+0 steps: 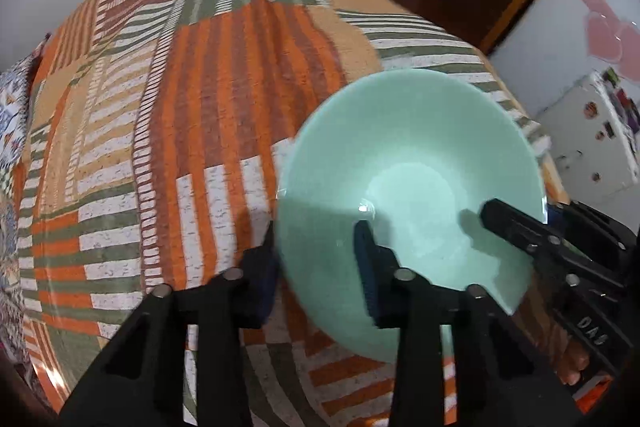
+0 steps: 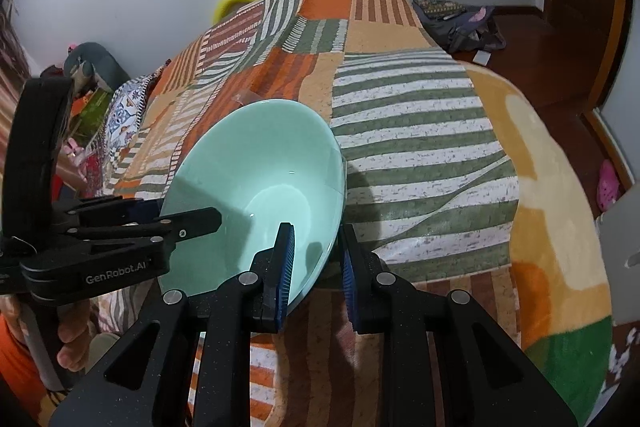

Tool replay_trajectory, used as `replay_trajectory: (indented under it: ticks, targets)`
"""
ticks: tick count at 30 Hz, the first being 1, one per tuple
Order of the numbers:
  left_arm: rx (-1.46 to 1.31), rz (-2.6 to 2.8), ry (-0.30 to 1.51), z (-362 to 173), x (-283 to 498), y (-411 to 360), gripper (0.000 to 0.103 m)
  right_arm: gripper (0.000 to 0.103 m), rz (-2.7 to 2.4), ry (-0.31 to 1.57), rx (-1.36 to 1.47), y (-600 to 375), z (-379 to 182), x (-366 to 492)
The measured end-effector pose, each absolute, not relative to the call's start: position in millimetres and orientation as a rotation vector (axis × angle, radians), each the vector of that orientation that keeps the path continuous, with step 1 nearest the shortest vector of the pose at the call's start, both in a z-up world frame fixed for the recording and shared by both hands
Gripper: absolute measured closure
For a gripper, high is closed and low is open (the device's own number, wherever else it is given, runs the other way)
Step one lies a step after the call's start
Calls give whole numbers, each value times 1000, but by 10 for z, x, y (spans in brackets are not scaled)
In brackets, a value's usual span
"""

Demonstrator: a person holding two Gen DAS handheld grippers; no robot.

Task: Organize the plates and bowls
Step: 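Lift the mint green bowl with both grippers toward the white bowl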

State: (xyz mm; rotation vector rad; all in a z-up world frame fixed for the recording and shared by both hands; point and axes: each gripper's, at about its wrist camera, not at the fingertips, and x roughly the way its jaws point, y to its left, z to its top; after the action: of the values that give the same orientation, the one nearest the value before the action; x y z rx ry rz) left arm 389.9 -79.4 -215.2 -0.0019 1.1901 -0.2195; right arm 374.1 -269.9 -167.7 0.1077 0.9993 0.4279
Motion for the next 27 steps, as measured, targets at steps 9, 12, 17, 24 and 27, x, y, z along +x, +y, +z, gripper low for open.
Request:
replay_trajectory:
  ticks: [9, 12, 17, 24, 27]
  targets:
    - [-35, -234, 1180, -2029, 3680, -732, 71, 83, 415, 966, 114, -2673, -1517, 3600]
    - [-38, -248, 1148, -1889, 3530, -724, 71, 83, 407, 936, 113, -2667, -1412, 3491]
    - [-40, -247, 1065, -1605, 3250, -669, 71, 83, 407, 894, 119, -2646, -1238, 3314]
    - [-41, -255, 969, -1248, 2798, -529, 71, 82, 412, 859, 121, -2532, -1056, 3028]
    - [-51, -252, 938, -1147, 2596, -413, 71, 82, 425, 857, 122, -2460, -1025, 2914]
